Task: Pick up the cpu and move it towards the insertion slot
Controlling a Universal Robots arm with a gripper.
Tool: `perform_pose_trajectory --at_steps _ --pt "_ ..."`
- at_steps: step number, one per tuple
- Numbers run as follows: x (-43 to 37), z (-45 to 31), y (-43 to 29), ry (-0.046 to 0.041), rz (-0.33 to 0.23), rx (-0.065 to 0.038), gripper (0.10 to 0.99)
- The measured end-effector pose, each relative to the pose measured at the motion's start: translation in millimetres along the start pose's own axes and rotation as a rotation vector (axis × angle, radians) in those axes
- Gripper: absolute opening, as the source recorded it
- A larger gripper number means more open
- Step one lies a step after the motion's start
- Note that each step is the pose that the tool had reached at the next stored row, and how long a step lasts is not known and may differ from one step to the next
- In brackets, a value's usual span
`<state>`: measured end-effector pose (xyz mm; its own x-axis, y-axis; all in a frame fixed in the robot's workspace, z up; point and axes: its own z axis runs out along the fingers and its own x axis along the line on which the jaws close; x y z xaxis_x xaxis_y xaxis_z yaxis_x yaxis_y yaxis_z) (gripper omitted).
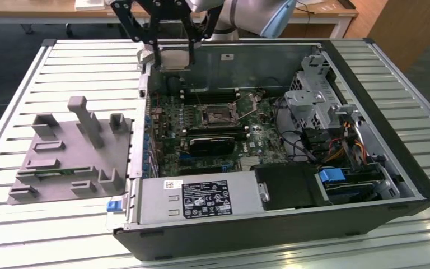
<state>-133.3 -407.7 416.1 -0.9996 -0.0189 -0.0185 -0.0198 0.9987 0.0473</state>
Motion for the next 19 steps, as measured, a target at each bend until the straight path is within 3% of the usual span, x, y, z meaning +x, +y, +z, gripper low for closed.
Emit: perform_pose_trajectory --at_steps 19 --pt "-78.7 10.1 1.9 0.0244 0.001 -0.001 0.537"
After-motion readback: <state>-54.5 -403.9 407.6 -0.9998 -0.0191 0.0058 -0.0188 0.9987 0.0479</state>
